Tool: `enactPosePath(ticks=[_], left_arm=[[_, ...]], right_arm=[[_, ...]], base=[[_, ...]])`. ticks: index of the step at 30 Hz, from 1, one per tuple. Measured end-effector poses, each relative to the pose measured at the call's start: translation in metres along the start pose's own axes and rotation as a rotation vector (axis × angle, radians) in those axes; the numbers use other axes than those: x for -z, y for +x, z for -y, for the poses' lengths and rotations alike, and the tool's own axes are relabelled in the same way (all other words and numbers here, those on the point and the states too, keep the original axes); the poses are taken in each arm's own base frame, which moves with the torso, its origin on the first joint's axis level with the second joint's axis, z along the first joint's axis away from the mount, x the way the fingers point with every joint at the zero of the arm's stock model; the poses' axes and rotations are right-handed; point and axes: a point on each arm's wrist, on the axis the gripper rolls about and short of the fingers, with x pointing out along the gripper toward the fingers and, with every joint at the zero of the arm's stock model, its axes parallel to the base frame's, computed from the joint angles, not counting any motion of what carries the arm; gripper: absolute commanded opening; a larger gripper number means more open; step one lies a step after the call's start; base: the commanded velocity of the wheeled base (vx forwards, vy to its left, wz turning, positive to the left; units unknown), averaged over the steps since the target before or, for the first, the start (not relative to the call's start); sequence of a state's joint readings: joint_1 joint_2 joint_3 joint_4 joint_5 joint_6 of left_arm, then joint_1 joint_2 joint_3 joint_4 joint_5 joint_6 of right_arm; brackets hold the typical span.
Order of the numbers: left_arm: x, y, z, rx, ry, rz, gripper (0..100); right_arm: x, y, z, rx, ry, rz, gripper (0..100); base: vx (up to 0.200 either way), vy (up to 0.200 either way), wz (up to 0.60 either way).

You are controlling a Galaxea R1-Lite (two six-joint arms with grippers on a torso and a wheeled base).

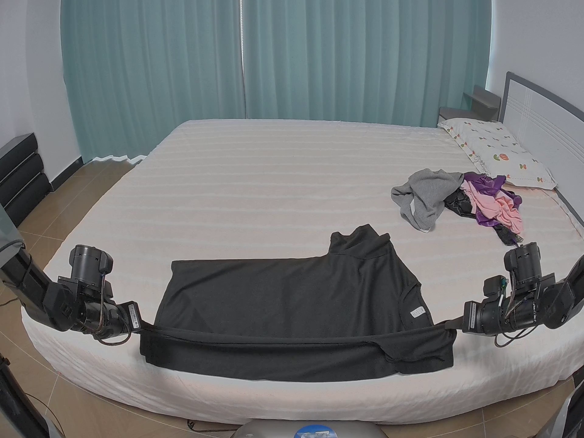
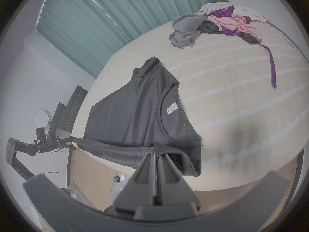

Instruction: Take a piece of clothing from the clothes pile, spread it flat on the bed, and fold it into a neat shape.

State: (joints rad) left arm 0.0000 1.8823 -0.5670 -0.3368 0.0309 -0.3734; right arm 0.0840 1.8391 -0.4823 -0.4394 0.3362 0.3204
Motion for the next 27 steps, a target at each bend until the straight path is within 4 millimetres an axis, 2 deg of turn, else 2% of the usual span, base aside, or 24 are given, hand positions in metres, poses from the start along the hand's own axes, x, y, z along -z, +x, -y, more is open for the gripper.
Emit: enactPosePath(ticks=[5, 17, 18, 19, 27], left_arm=[[-0.007, 0.012, 0.003, -0.001, -0.025, -0.006, 0], [-0.023, 0.050, 0.012, -0.003, -0.060, -0.023, 0], [-0.024, 0.053, 0.013, -0.003, -0.060, -0.025, 100], [-0.025, 0.057, 0.013, -0.003, -0.060, -0.026, 100], [-0.029, 0.076, 0.016, 0.013, -0.083, -0.043, 100]], right_arm=[[-0.008, 0.010, 0.001, -0.001, -0.001, 0.001, 0], [-0.030, 0.050, 0.007, 0.006, 0.005, -0.022, 0], [-0.031, 0.053, 0.008, 0.007, 0.006, -0.026, 0], [-0.032, 0.056, 0.008, 0.006, 0.005, -0.029, 100], [-0.034, 0.071, 0.009, 0.001, 0.047, -0.042, 100]], base=[[0.000, 0.000, 0.00], [0.000, 0.000, 0.00], [0.000, 0.000, 0.00], [0.000, 0.000, 0.00], [0.000, 0.000, 0.00]])
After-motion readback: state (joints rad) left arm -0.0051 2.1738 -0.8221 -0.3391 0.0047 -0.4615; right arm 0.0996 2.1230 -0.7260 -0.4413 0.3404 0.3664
